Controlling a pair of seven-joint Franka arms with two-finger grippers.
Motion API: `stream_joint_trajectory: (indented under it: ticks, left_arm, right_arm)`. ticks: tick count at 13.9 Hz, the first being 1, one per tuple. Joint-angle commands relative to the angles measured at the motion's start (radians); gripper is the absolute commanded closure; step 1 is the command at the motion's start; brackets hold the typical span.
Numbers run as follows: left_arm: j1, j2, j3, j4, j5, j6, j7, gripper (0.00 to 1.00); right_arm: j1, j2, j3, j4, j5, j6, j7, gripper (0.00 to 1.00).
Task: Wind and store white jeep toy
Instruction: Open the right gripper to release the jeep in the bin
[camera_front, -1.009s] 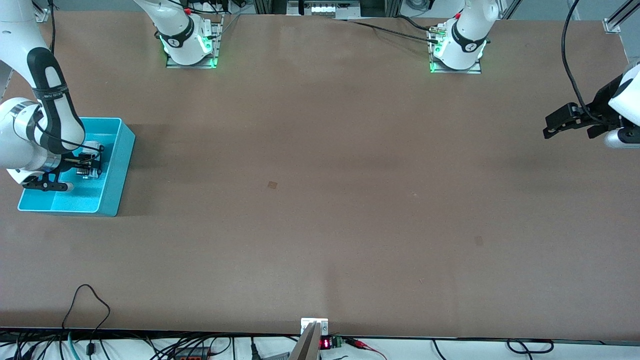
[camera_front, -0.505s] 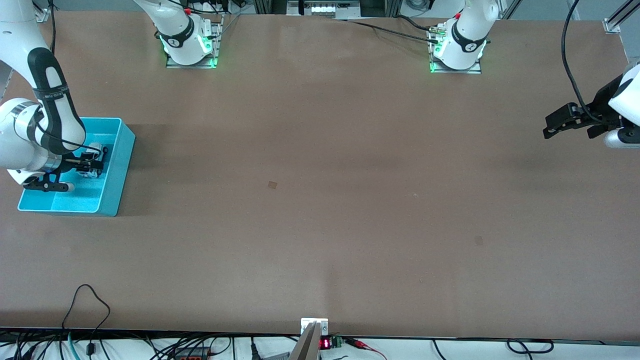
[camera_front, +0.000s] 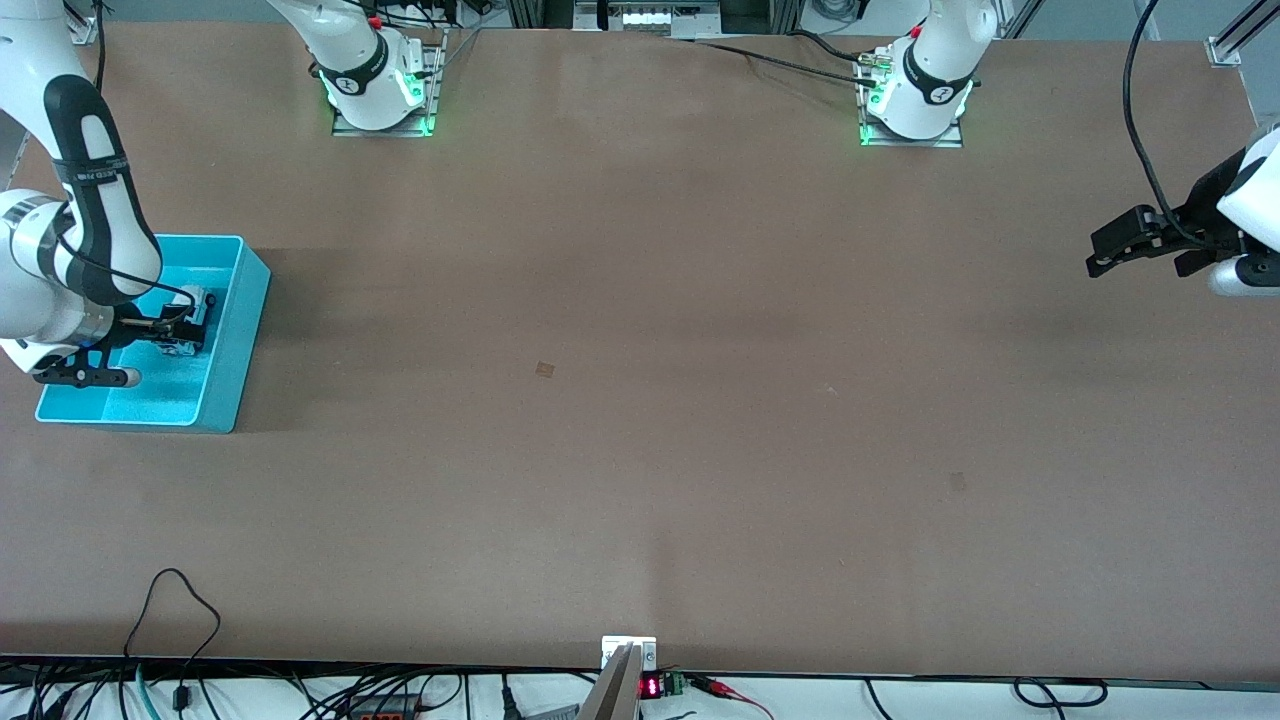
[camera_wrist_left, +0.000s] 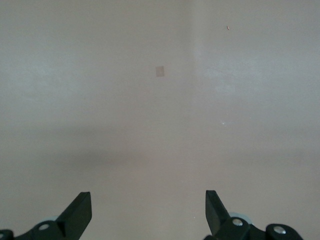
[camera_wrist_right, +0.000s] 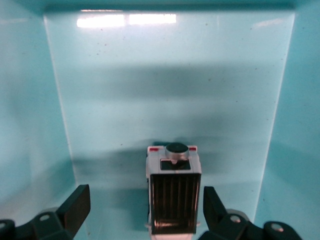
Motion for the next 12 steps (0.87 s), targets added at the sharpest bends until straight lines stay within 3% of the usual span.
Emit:
stream_joint_trajectory:
  ticks: [1,6,12]
  left_arm:
    - [0.001,-0.011,0.003,0.0,-0.012,0.004,0.012,0.0]
    - [0.0,-0.015,0.001,0.0,-0.018,0.004,0.012,0.0]
    - [0.003,-0.015,0.003,0.0,-0.019,0.004,0.012,0.0]
  right_arm:
    - [-0.007,-0.098,0.021,0.015,0.01,-0.129,0.013,0.0]
    - [0.019,-0.242,0.069,0.142,0.008,-0.406,0.027,0.0]
    - [0.024,-0.398,0.139,0.205,0.01,-0.477,0.047,0.0]
